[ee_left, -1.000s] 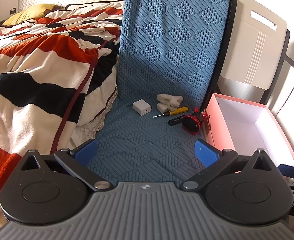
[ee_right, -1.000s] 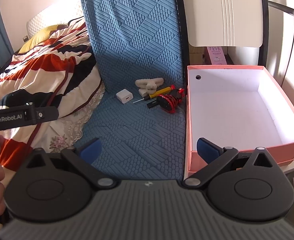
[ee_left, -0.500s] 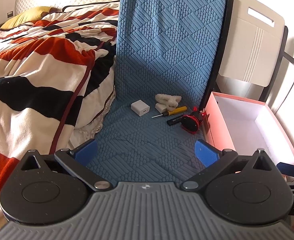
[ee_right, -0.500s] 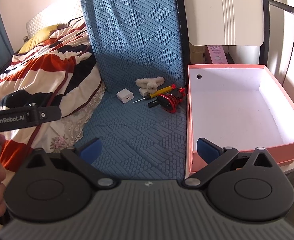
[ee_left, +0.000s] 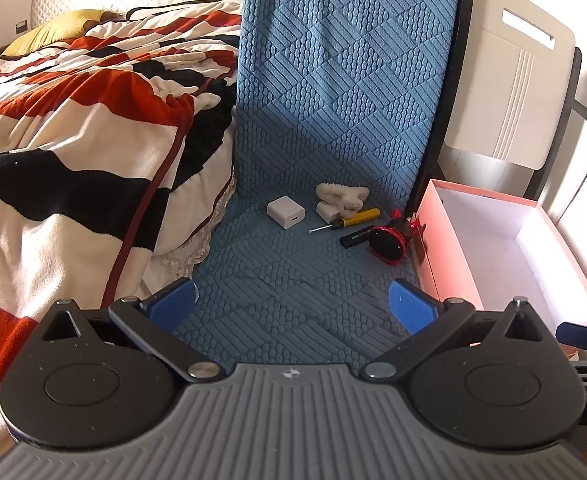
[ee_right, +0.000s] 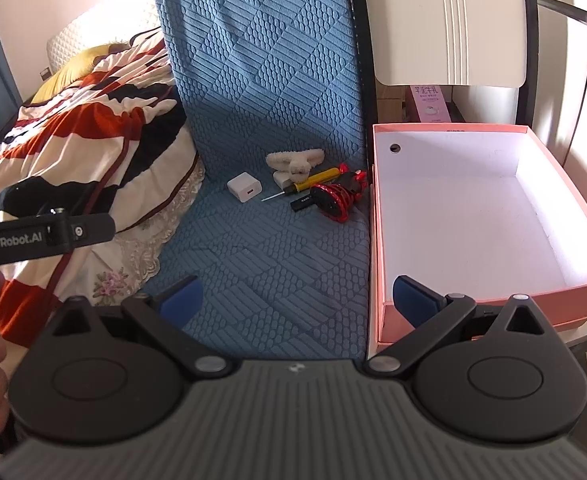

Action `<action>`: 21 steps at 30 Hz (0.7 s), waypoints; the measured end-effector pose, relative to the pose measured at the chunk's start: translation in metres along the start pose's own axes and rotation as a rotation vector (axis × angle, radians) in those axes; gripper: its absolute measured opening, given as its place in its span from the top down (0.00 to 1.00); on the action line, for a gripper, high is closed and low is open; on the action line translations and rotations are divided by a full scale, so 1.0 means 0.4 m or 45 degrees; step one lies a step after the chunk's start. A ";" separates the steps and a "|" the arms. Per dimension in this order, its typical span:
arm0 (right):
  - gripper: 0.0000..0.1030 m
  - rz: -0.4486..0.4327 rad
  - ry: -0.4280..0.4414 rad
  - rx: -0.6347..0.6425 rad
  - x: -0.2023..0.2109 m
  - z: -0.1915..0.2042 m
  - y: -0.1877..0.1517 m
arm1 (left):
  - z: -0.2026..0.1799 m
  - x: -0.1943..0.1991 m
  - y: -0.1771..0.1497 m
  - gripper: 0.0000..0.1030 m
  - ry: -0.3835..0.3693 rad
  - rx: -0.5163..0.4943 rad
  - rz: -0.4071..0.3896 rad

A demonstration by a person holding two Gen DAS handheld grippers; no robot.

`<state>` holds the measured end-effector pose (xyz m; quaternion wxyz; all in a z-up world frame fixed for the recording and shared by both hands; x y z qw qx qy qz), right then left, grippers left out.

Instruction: Organize rigid objects

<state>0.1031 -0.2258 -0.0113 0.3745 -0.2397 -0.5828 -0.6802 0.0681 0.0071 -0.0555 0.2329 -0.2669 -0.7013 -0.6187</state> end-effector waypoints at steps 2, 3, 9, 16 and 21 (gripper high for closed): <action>0.00 0.003 -0.002 0.000 -0.006 0.001 0.001 | 0.003 -0.009 0.000 0.00 0.003 0.002 0.004; 0.00 0.006 -0.002 -0.001 -0.010 0.001 0.001 | 0.004 -0.015 -0.001 0.00 0.009 0.002 0.007; 0.00 0.028 -0.027 -0.009 -0.037 0.001 0.002 | 0.010 -0.061 0.000 0.00 0.030 -0.010 0.028; 0.00 0.049 -0.045 -0.014 -0.073 -0.001 0.005 | 0.015 -0.122 0.009 0.00 0.024 -0.016 0.024; 0.00 0.073 -0.057 -0.002 -0.114 0.001 0.004 | 0.030 -0.162 0.020 0.00 0.015 0.004 0.019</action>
Point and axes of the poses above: each gripper's, at about its wrist camera, not at the fingertips, and x roughly against the way its jaws point, z to its left, y to its top, the point moved 6 cm from there along -x, roughly the way its jaws point, and after that the axes turned 4 degrees about -y, right-handed, at the moved point
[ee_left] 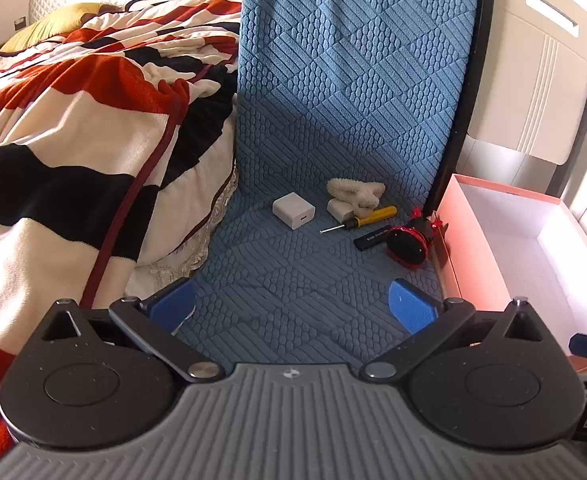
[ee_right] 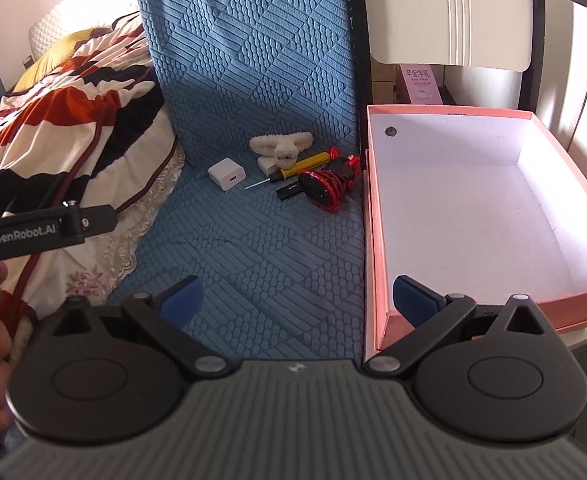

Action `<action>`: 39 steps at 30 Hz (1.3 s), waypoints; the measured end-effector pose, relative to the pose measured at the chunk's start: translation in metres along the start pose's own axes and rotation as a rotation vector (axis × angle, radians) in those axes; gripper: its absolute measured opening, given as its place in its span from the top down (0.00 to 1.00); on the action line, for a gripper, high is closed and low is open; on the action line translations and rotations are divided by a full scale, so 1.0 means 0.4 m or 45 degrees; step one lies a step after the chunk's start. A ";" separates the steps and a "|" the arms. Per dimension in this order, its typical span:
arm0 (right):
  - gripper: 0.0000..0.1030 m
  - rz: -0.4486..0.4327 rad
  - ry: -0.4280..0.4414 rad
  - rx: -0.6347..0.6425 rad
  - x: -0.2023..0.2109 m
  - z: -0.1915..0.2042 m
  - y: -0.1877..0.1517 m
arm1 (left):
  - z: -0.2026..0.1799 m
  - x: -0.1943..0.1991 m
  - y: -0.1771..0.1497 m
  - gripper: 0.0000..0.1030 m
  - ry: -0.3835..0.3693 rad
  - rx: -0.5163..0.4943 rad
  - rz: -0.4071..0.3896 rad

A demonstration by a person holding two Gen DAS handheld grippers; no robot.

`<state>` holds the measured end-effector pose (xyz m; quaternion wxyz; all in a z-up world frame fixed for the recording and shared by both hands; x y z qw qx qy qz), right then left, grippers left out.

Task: Organize rigid objects
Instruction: 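Move the right tool toward the red toy figure while the left tool approaches the white charger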

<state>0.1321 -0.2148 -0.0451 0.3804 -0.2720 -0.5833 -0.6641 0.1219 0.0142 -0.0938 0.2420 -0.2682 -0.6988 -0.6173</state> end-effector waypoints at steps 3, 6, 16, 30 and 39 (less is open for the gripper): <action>0.00 -0.004 -0.033 -0.020 -0.027 -0.001 0.003 | 0.007 -0.024 0.008 0.00 -0.077 0.047 -0.023; 0.00 -0.050 -0.071 -0.033 -0.044 -0.002 0.013 | 0.012 -0.055 0.014 0.00 -0.128 0.089 -0.035; 0.05 -0.060 -0.023 -0.051 -0.104 0.032 0.046 | 0.005 -0.183 0.053 0.00 -0.151 0.020 -0.033; 0.47 -0.075 -0.030 -0.014 -0.204 0.072 0.069 | 0.054 -0.284 0.090 0.00 -0.145 0.047 -0.007; 0.55 -0.145 -0.036 0.049 -0.252 0.073 0.102 | 0.053 -0.373 0.094 0.00 -0.153 0.089 0.032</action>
Point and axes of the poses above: each gripper's, at about its wrist camera, not at the fingertips, and x roughly against the way its jaws point, z to its left, y to its top, the point moved 6 cm from there along -x, roughly the way its jaws point, and after that the axes turned 4 degrees about -y, right-handed, at the moved point
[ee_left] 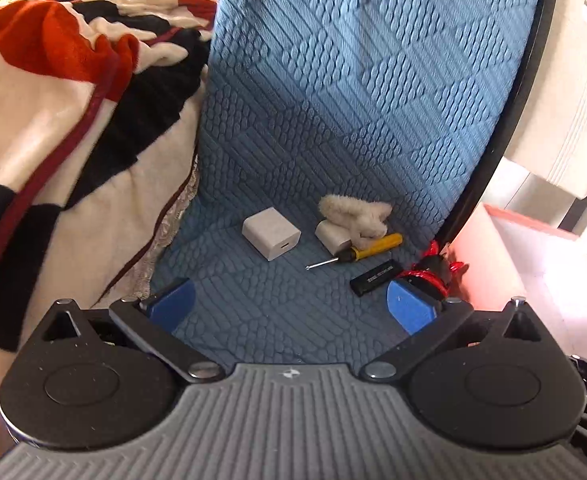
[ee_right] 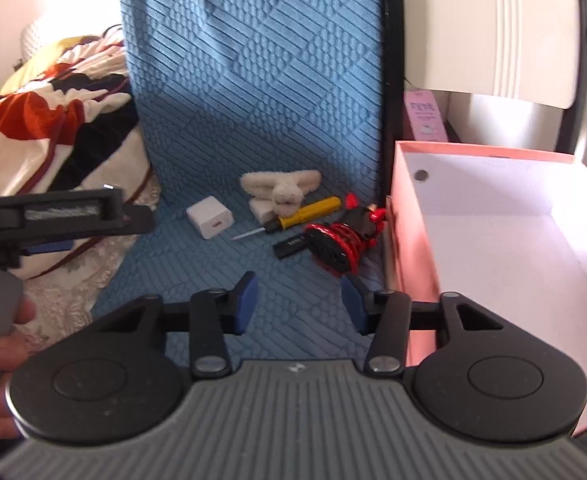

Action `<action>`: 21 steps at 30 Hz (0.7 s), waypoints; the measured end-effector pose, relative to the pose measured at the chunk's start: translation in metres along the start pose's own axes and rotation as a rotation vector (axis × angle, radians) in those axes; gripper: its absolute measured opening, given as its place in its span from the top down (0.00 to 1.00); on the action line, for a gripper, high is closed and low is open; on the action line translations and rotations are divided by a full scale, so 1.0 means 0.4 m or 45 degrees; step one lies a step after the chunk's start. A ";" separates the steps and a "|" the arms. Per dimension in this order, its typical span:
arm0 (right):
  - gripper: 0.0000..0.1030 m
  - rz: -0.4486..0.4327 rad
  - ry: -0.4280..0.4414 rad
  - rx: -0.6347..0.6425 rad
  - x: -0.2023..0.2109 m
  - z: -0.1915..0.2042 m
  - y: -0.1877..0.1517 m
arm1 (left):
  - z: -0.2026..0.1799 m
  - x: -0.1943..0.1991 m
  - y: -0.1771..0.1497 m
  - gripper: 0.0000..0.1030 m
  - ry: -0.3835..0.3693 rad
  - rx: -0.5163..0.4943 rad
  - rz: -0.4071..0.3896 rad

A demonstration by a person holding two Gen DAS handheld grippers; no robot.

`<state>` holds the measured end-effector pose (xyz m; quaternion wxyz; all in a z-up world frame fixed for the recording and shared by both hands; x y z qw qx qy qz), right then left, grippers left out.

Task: Organize rigid objects
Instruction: 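Move the right tool toward the red toy figure while the left tool approaches the white charger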

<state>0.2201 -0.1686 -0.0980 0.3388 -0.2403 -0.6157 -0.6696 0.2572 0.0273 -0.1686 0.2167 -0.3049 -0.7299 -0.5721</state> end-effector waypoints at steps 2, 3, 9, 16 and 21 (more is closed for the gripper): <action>0.55 0.013 0.025 0.003 -0.009 0.010 -0.008 | -0.003 -0.029 -0.001 0.00 0.013 -0.002 0.013; 0.55 0.022 0.028 0.014 -0.016 0.016 -0.013 | -0.005 -0.042 0.000 0.00 0.014 -0.002 0.020; 0.55 -0.005 0.002 0.042 -0.062 0.027 -0.004 | -0.003 -0.136 0.016 0.00 0.042 0.015 0.097; 0.55 -0.070 -0.050 0.147 -0.126 0.041 0.025 | 0.028 -0.263 0.037 0.00 0.062 0.037 0.221; 0.55 -0.063 -0.065 0.135 -0.192 0.034 0.053 | 0.081 -0.353 0.060 0.00 0.056 0.165 0.316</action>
Point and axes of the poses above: each gripper's, at about its wrist camera, not at the fingertips, and x roughly against the way its jaws point, z to its left, y to its top, the point moved 6 cm from there along -x, roughly the way its jaws point, and after that the axes turned 4 degrees about -y, right-handed, at the moved point
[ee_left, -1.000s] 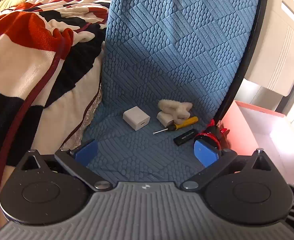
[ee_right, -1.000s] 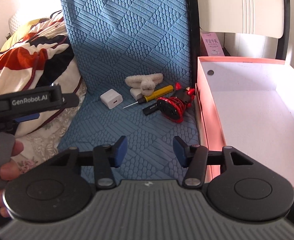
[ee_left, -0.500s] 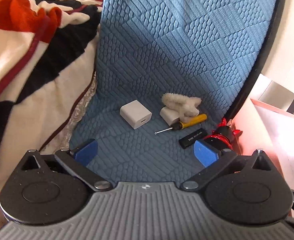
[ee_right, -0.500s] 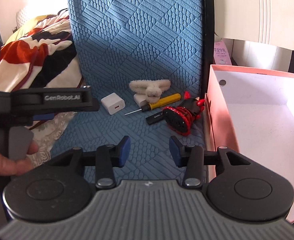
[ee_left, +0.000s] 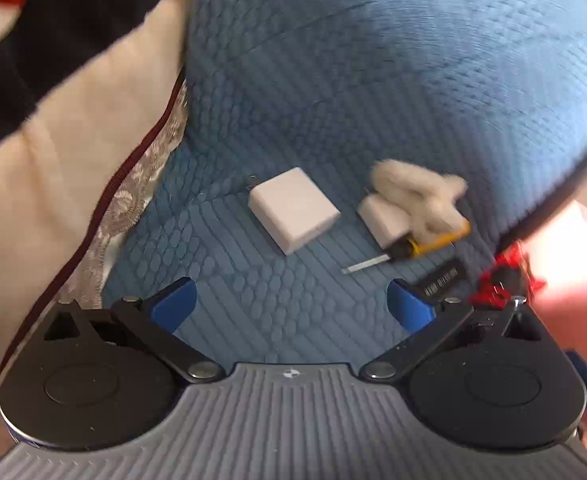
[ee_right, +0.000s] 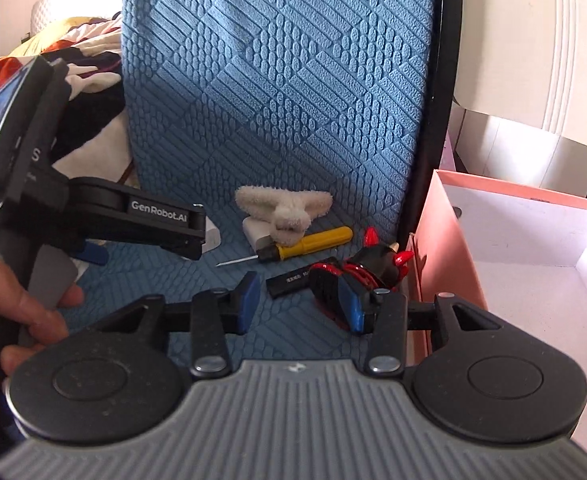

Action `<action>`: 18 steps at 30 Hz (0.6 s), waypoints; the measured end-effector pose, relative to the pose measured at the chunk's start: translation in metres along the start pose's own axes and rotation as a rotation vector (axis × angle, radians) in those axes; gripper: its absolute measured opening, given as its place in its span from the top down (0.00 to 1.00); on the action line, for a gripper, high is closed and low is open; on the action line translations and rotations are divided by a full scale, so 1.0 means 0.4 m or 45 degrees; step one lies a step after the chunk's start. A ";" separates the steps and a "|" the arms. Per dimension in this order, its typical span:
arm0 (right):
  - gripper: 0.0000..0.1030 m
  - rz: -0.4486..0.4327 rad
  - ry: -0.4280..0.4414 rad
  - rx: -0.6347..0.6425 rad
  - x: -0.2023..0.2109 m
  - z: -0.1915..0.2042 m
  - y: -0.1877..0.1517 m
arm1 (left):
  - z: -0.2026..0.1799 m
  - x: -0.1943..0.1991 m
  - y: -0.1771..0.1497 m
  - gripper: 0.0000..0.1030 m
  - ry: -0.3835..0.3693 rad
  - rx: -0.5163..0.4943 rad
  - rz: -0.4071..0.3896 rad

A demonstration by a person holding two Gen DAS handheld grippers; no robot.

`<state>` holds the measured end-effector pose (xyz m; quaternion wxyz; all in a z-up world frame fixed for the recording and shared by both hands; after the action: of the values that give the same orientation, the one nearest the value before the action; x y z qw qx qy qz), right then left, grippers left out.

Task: Organize rigid objects
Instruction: 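Move the right tool toward the red toy figure while the left tool approaches the white charger, then close the right tool on the red figure while the left tool grasps the white charger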

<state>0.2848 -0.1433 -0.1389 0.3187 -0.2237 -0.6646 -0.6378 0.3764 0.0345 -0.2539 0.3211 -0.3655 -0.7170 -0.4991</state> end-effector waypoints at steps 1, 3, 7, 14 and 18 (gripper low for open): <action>0.55 0.010 0.005 -0.023 -0.013 -0.006 0.004 | 0.009 -0.016 0.012 0.00 0.001 0.025 0.011; 0.55 0.029 -0.012 -0.062 -0.040 -0.019 0.012 | 0.021 -0.038 0.032 0.00 0.018 0.055 0.023; 0.54 0.034 -0.090 -0.082 -0.091 -0.044 0.028 | 0.036 -0.076 0.072 0.00 0.054 0.066 0.024; 0.55 -0.007 -0.228 0.007 -0.159 -0.039 0.040 | 0.052 -0.141 0.095 0.00 0.068 0.104 0.118; 0.54 0.056 -0.245 -0.034 -0.189 -0.052 0.042 | 0.034 -0.145 0.101 0.00 0.102 0.061 0.111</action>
<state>0.3522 -0.1542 -0.1808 0.2643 -0.3027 -0.6786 -0.6149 0.4397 0.0449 -0.2863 0.3798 -0.3684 -0.6986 -0.4816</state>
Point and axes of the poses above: each gripper's, at about its wrist camera, not at the fingertips, and x roughly against the way its jaws point, z to its left, y to its top, the point moved 6 cm from there along -x, roughly the way its jaws point, and after that the axes turned 4 degrees about -y, right-handed, at the moved point
